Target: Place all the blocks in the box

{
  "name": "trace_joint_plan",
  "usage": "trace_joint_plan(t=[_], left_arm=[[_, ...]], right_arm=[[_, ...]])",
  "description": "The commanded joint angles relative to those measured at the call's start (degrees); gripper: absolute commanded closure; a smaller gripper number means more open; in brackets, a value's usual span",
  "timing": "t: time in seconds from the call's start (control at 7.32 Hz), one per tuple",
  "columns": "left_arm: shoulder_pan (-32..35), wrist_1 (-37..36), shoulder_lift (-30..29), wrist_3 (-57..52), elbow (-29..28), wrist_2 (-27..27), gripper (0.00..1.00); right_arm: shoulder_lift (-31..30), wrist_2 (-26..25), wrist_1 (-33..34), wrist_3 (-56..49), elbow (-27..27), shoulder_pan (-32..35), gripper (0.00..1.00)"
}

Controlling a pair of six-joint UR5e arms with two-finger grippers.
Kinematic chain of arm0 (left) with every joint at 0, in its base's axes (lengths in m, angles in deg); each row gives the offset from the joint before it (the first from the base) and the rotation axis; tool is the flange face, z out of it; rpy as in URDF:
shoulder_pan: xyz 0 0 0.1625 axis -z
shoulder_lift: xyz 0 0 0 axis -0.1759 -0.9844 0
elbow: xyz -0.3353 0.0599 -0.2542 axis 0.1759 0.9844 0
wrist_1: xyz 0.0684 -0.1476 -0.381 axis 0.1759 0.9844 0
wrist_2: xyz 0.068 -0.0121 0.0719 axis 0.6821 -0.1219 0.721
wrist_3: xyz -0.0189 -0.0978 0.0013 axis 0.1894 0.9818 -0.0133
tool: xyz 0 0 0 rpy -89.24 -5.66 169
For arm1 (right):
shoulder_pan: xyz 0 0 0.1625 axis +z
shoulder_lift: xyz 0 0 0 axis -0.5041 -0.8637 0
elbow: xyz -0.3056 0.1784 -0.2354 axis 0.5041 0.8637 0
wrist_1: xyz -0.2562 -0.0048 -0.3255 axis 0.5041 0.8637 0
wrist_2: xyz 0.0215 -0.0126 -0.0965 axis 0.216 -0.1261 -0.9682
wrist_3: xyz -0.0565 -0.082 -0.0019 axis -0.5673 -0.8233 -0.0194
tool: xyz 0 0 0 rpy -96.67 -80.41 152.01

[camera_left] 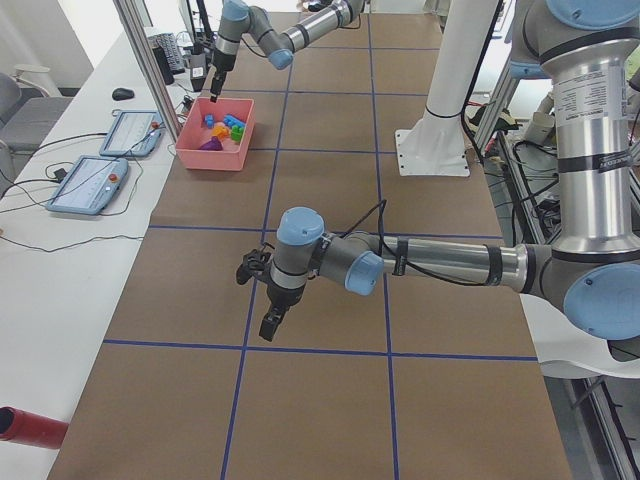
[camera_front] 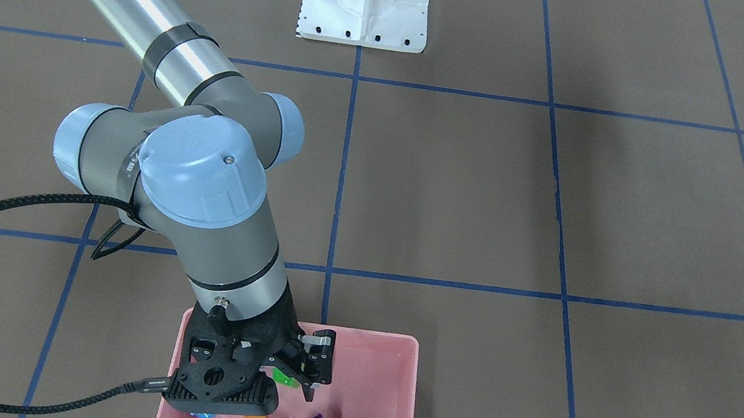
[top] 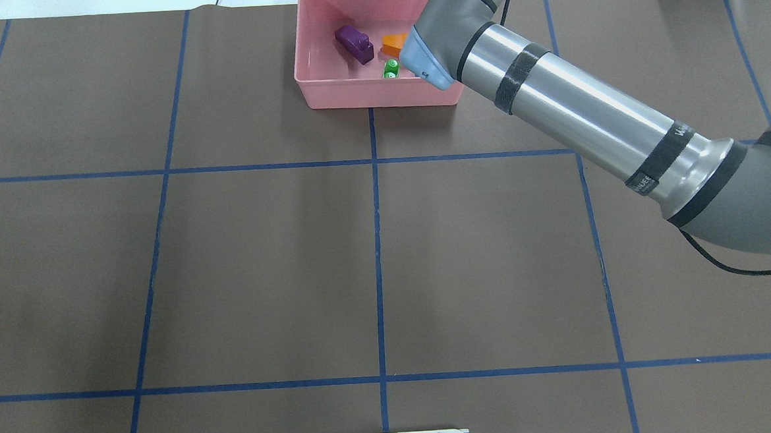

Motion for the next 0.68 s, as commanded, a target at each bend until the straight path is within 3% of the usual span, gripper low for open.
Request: trace_joint_plan(t=[0.0,0.14,0.27,0.41,0.55], left_arm=[[0.09,0.11,0.19,-0.03,-0.82,-0.11,0.00],[0.09,0.02,0.19,-0.03,-1.61,-0.11,0.00],[0.01,-0.07,-0.07,-0.03,-1.61,-0.11,0.00],[0.00,-0.94,-0.07,-0.12,-1.53,-0.20,0.00],[0.00,-5.65,-0.77,-0.20,-1.44,-1.94,0.00]], right_arm=[[-0.32,0.41,19.91,-21.06,-9.00,3.65,0.00],[-3.37,3.45,30.74,-27.69,-16.63,7.41,0.00],[-9.58,10.71,35.54,-32.63,-23.41,13.37,0.00],[-18.08,20.44,35.68,-37.29,-28.70,18.91,0.00],[-25.82,24.97,35.42,-40.56,-32.66,23.14,0.00]])
